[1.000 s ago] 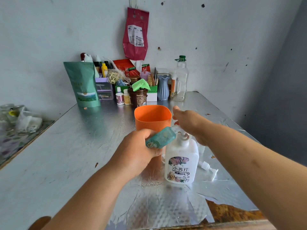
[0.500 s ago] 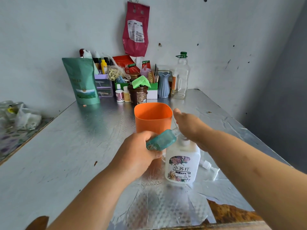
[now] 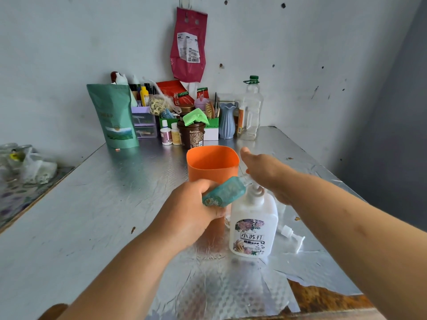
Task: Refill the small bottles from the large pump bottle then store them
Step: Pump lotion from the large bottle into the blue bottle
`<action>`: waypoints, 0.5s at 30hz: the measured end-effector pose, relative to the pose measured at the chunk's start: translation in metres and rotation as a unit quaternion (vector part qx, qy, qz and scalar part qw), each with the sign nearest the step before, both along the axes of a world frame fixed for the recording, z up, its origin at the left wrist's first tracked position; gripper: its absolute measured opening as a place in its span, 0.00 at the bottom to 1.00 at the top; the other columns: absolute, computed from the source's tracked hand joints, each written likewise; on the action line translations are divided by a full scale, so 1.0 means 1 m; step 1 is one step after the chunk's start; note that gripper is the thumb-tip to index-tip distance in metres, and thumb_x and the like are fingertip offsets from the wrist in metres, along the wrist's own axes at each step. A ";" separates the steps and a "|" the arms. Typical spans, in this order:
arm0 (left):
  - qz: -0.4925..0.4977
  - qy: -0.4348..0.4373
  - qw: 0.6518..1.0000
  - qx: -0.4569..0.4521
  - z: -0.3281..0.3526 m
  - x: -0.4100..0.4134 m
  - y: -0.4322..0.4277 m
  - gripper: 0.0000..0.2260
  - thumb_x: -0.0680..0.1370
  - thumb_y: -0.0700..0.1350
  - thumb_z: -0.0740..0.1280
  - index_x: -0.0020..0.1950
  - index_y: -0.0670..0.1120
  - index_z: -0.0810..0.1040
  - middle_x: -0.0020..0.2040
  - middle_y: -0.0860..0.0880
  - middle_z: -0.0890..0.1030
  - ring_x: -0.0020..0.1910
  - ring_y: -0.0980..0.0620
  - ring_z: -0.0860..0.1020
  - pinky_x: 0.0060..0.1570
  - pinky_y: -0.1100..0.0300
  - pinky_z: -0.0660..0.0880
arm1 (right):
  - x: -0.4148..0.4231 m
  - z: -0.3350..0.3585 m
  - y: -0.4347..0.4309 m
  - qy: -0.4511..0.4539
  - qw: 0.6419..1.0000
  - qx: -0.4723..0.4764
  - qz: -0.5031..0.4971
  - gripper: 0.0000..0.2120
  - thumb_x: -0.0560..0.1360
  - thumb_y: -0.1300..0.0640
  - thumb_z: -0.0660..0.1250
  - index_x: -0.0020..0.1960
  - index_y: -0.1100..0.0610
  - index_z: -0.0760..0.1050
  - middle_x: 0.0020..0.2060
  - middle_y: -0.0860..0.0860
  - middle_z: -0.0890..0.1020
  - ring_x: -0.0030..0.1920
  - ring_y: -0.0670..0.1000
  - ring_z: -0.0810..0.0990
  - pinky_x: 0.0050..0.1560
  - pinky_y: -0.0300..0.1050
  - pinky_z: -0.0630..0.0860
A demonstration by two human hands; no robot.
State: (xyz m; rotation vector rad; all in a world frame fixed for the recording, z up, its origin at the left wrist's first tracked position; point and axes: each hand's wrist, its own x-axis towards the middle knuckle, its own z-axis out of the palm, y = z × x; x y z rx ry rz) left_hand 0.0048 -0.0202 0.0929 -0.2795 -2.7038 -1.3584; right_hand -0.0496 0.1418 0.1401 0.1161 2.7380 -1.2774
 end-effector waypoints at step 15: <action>0.017 -0.011 1.000 0.017 -0.008 -0.001 0.002 0.16 0.69 0.43 0.78 0.50 0.61 0.81 0.46 0.58 0.84 0.47 0.56 0.82 0.54 0.48 0.78 | 0.005 0.000 0.000 -0.005 1.000 -0.009 0.002 0.33 0.80 0.39 0.43 0.73 0.62 0.61 0.71 0.59 0.67 0.71 0.59 0.65 0.71 0.55 0.59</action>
